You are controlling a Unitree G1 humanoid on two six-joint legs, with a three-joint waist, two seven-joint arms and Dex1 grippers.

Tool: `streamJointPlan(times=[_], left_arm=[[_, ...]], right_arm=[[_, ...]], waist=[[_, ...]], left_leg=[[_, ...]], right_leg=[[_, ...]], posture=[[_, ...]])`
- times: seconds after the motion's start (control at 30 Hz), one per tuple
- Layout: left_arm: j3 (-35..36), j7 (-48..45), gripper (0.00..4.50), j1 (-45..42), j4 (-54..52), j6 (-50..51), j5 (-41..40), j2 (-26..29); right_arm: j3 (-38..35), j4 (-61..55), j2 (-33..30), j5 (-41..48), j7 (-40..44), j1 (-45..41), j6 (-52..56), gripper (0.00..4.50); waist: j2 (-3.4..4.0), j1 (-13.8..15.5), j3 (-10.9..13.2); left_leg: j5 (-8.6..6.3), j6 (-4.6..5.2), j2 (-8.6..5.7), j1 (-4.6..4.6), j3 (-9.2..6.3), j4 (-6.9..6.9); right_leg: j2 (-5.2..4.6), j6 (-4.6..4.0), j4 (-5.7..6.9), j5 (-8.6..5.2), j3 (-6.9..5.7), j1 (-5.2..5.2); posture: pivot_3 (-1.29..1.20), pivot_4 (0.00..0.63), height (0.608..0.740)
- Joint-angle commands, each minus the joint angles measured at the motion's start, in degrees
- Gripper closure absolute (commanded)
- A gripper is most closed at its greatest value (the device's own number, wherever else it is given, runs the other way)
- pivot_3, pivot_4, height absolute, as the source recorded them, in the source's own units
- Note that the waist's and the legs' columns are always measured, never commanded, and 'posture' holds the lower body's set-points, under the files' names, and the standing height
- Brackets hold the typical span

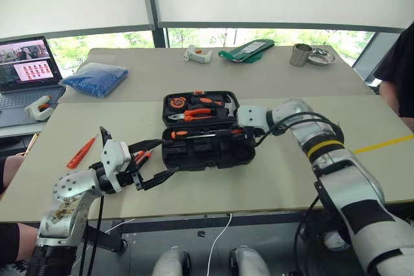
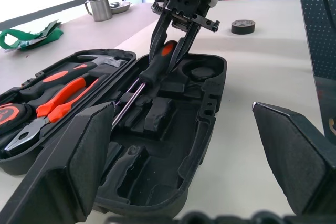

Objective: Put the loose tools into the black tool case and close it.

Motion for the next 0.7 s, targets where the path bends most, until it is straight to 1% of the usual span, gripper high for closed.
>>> streamJointPlan(times=[0.03,0.2,0.27,0.33,0.37,0.43,0.47,0.6,0.67,0.7], left_arm=[[1.1,0.51,0.0,0.36,-0.67,-1.22,0.04,0.63],[0.93,1.44,0.0,0.0,-0.72,-1.56,0.49,0.28],[0.63,1.8,0.0,-0.04,-0.92,-1.63,0.73,0.14],[0.39,1.98,0.0,0.18,-1.03,-1.69,0.85,0.07],[0.36,2.06,0.0,0.33,-1.03,-1.77,0.92,0.01],[0.43,2.18,0.0,0.61,-1.02,-1.94,1.03,-0.1],[0.58,2.28,0.0,0.99,-1.09,-2.09,1.1,-0.17],[0.9,2.57,0.0,2.34,-1.47,-2.69,1.1,-0.08],[0.87,2.78,0.0,2.6,-1.55,-2.93,1.14,-0.03],[0.82,2.93,0.0,2.53,-1.49,-3.03,1.2,-0.04]], right_arm=[[-0.01,1.17,-0.34,-1.56,0.48,-2.03,-1.83,3.46],[0.32,2.72,-0.08,-2.75,0.84,-2.56,-5.17,3.46],[0.01,3.34,0.12,-3.05,-0.34,-2.97,-6.83,3.46],[-0.44,3.9,0.33,-3.06,-1.03,-3.47,-7.32,2.45],[-0.57,4.16,0.23,-3.19,-1.28,-3.77,-7.97,2.22],[-1.23,4.41,-0.19,-2.7,-1.35,-4.5,-10.3,1.48],[-2.39,4.22,-0.39,-0.98,0.75,-5.0,-10.21,1.21],[-6.95,2.53,-0.93,6.1,10.6,-6.22,-8.85,1.21],[-10.56,1.88,0.22,10.12,11.92,-6.91,-3.69,1.21],[-11.99,1.81,1.04,11.4,11.04,-7.02,-1.34,1.46]], waist=[[0.0,-0.06,0.0],[0.0,-0.04,0.0],[0.01,-0.06,0.0],[0.0,-0.09,0.0],[0.01,-0.1,0.0],[0.01,-0.12,0.01],[0.01,-0.14,0.01],[0.02,-0.11,0.01],[0.02,-0.08,0.01],[0.02,-0.1,0.01]], left_leg=[[0.0,0.0,0.0,0.0,0.0,0.0],[0.0,0.0,0.01,0.01,0.0,0.0],[0.0,0.0,0.01,0.0,0.0,0.0],[0.0,-0.01,0.01,0.01,0.0,-0.01],[0.01,-0.01,0.01,0.01,0.0,-0.02],[0.01,-0.02,0.01,0.01,0.0,-0.03],[0.01,-0.03,0.01,0.01,0.0,-0.04],[0.01,-0.03,0.02,0.0,0.0,-0.07],[0.01,-0.02,0.03,0.0,0.0,-0.06],[0.01,-0.02,0.03,0.01,0.0,-0.06]], right_leg=[[0.0,0.0,0.0,0.0,0.0,0.0],[0.0,0.0,0.0,0.0,0.0,0.0],[0.0,0.0,0.0,0.0,0.0,0.0],[0.0,0.0,0.0,0.0,0.0,0.0],[0.0,-0.01,0.0,0.0,0.0,-0.01],[0.0,-0.01,0.01,0.0,-0.01,-0.02],[0.0,-0.01,0.0,-0.01,0.0,-0.02],[0.0,-0.02,-0.01,-0.01,-0.01,-0.02],[0.0,-0.02,-0.01,-0.01,-0.02,-0.02],[0.0,-0.03,-0.01,-0.01,-0.01,-0.01]], posture=[[0.0,0.15,0.74],[0.0,0.15,0.74],[0.0,0.15,0.74],[0.0,0.15,0.74],[0.0,0.15,0.74],[0.0,0.15,0.74],[0.0,0.15,0.74],[0.0,0.15,0.74],[0.0,0.15,0.74],[0.0,0.15,0.74]])
